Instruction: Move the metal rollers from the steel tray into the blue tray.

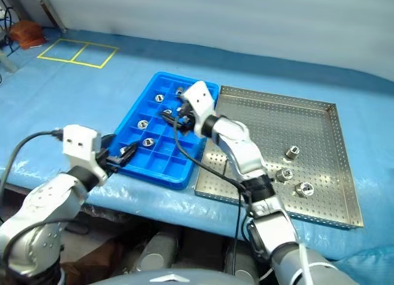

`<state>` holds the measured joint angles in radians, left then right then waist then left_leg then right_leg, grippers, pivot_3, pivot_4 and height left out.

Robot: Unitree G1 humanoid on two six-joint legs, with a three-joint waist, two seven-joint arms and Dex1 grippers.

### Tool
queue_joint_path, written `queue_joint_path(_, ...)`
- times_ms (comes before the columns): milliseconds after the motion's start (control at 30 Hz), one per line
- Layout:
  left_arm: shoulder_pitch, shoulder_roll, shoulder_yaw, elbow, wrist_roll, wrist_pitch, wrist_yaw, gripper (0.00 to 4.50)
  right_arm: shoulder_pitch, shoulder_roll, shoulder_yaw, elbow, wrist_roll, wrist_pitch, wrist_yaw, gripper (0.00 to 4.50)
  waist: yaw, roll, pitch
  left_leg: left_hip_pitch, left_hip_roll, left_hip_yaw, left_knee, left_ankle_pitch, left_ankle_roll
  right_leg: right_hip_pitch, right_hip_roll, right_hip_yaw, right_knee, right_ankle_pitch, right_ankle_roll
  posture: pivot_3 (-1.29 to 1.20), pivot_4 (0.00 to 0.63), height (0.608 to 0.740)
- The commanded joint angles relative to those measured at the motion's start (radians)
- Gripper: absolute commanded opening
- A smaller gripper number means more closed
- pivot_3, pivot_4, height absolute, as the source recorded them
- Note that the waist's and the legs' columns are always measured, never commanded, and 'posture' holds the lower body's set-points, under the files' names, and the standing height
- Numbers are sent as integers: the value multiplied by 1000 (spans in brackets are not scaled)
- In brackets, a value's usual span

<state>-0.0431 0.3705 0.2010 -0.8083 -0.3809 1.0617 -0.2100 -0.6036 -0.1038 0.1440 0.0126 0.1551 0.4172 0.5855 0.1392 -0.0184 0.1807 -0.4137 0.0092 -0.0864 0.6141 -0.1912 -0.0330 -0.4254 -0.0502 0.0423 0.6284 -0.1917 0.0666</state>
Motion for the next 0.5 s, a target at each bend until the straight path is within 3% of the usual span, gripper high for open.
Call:
queue_joint_path(33,-12,68,-90,69,49,15,-1,3640,45,-43,-62,-193,25,66,-55,3578,-26,0,0,0,0,0,0,0,0,0,0,0,0,0,0,196,150,740)
queue_joint_path(267,-18,114,-136,97,51,19,-29,3640,82,-82,-94,-283,43,127,-111,3578,-103,0,0,0,1,1,-1,0,1,-1,0,1,0,0,-1,165,150,740)
queue_joint_path(500,-19,114,-137,97,55,20,-34,3640,82,-91,-87,-289,57,135,-127,3578,-114,0,0,0,1,1,0,0,1,0,0,1,1,0,0,165,150,740)
